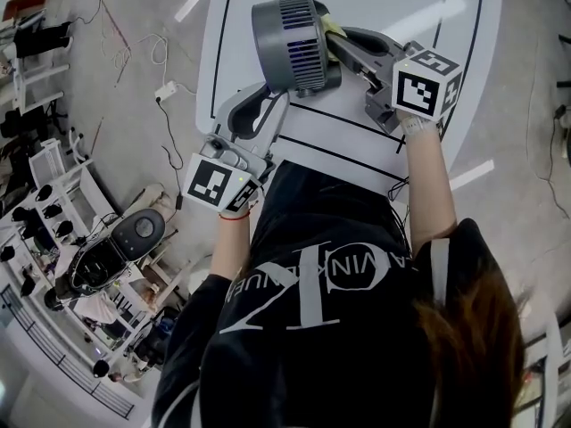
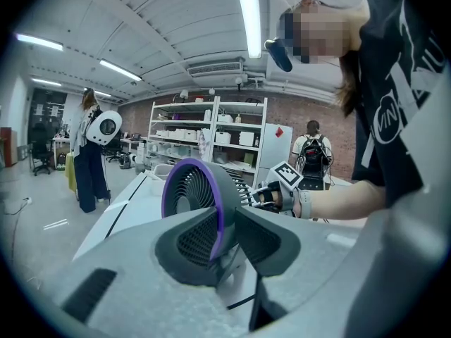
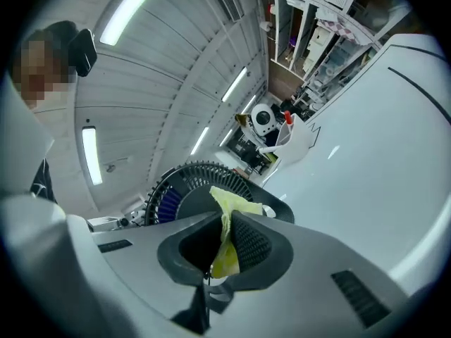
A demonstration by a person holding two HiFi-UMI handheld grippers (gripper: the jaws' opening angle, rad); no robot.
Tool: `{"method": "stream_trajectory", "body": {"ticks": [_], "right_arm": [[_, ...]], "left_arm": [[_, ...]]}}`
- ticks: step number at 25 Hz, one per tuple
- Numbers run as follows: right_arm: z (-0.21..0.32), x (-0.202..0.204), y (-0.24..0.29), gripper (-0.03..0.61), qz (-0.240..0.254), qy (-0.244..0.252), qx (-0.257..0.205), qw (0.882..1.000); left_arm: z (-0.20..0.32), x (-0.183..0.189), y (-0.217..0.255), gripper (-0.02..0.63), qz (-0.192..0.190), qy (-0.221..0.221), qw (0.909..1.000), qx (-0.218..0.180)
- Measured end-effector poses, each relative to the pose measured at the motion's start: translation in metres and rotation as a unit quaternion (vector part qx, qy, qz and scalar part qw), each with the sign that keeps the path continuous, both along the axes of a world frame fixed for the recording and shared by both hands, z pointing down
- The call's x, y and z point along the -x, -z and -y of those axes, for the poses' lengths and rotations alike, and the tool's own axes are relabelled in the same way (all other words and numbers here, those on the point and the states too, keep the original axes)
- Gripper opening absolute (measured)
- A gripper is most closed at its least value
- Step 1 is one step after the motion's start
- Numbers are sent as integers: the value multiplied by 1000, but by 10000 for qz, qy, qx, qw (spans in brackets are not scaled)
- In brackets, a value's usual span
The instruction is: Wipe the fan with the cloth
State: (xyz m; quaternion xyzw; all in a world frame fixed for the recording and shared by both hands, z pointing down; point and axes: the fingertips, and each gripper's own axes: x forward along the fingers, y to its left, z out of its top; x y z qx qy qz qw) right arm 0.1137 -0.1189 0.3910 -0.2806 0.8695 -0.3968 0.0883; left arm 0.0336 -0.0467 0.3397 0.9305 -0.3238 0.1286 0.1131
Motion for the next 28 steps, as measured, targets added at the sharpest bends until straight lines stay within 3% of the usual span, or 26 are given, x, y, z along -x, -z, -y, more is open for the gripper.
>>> {"method": "stream_trajectory", "body": {"ticks": [6,13,18,22,28], "right_arm": [[-13,1,-6,29,-83,189,280,9994],[-25,1,14,31,4,278,137,9995],[-11,14,36,31,-438,215,-449,9978],[7,19,61,31,-1225,172,-1183,9852],[20,19,89,32,-1671,164,-1640,9721]], "left_arm": [[8,-3,1,91,-49,46,10000,3],[11,1,2,90,-132,159,9998,-19],[18,20,-3,91,-85,140,9999,-30],[23,28,-7,91,-116,78,9999,-53],[18,24,-7,91,-184,28,9998,-47]]}}
